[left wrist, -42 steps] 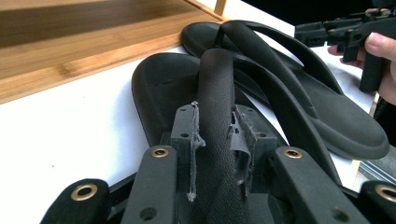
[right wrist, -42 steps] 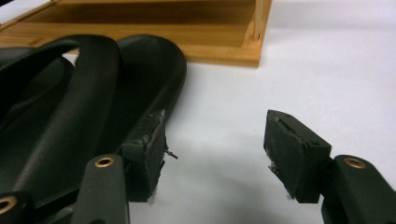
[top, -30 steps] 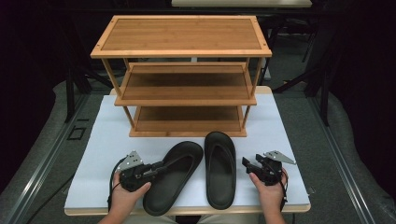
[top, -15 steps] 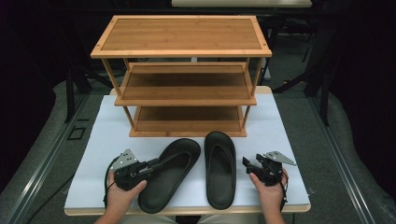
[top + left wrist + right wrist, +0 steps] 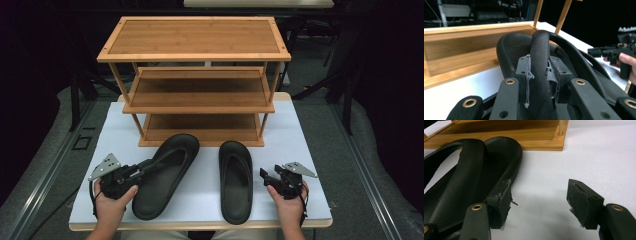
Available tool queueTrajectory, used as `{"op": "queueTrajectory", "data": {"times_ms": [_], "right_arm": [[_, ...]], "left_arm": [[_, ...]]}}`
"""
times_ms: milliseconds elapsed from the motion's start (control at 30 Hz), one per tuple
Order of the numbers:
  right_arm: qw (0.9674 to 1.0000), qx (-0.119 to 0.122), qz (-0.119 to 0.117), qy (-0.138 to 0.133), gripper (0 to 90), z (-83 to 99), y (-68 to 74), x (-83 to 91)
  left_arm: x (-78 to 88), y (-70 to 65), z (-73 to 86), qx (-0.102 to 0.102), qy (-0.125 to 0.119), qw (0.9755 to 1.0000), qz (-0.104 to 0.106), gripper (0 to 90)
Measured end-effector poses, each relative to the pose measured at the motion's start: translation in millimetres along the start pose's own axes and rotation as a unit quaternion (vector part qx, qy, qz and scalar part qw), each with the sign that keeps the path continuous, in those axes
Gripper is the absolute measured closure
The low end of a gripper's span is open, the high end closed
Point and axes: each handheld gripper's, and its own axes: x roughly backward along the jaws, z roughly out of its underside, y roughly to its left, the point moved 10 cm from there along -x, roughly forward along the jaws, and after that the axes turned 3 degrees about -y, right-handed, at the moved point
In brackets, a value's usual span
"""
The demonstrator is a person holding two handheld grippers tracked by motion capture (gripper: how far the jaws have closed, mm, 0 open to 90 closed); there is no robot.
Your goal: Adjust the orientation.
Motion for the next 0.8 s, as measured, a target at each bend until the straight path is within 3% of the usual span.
{"op": "queueTrajectory", "data": {"times_ms": [433, 800], "right_arm": [[1.0000, 0.000, 0.002, -0.002, 36.0, -0.3, -0.4, 0.7], [1.0000, -0.001, 0.001, -0.004, 36.0, -0.6, -0.5, 0.9]], "left_arm": [[31.6, 14.1, -25.5, 0.002, -0.044, 0.9988, -0.022, 71.1], [52.7, 21.7, -37.4, 0.006, -0.058, 0.9978, -0.031, 71.2]]}}
